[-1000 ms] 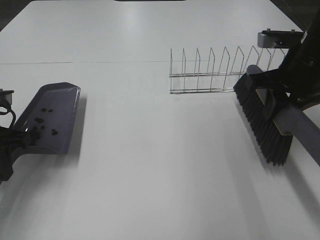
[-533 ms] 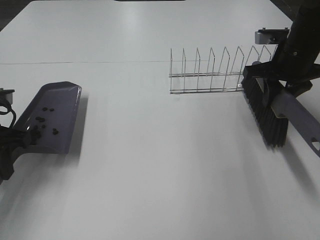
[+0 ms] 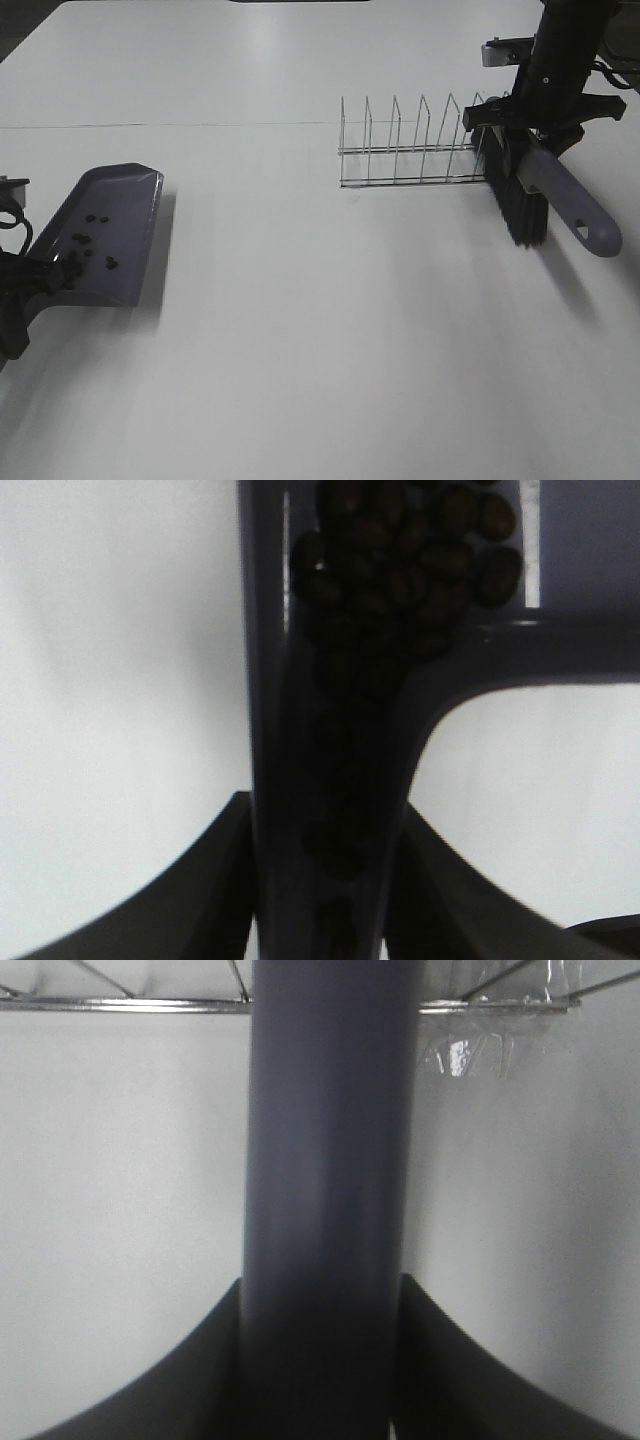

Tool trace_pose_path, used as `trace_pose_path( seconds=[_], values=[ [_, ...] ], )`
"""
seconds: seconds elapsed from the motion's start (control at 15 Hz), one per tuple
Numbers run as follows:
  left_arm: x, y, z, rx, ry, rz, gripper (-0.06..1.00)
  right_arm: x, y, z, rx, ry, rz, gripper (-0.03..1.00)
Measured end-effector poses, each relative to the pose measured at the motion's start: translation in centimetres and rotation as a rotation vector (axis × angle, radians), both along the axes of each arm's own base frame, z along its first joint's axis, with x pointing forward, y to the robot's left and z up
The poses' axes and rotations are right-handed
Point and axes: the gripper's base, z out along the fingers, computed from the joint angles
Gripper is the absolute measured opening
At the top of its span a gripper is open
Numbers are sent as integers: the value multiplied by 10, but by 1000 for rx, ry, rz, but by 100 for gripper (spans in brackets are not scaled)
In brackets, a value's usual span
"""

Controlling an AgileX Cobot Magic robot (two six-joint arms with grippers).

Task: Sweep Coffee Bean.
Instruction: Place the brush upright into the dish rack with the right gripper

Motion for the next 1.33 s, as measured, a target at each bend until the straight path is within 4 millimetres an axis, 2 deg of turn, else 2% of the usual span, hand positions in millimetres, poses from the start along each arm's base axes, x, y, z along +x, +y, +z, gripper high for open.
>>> trace_pose_path(
  seconds=[0.27, 0.53, 0.73, 1.13, 1.27, 1.33],
  values=[
    [0, 0, 0, -1, 0, 1, 33, 18, 2, -2, 11, -22, -30, 31],
    [0, 0, 0, -1, 0, 1, 33, 26, 3, 11, 20, -79, -52, 31],
    [0, 0, 0, -3, -1, 3, 33, 28, 3, -10, 24, -41, -51, 31],
    [0, 0, 0, -4, -2, 4, 33, 29, 4, -9, 30, -45, -28, 31],
    [0, -1, 0, -7, -1, 7, 33, 29, 4, -9, 29, -44, -21, 38],
    [0, -1, 0, -12, -1, 11, 33, 29, 4, -9, 29, -44, -17, 51]
  ],
)
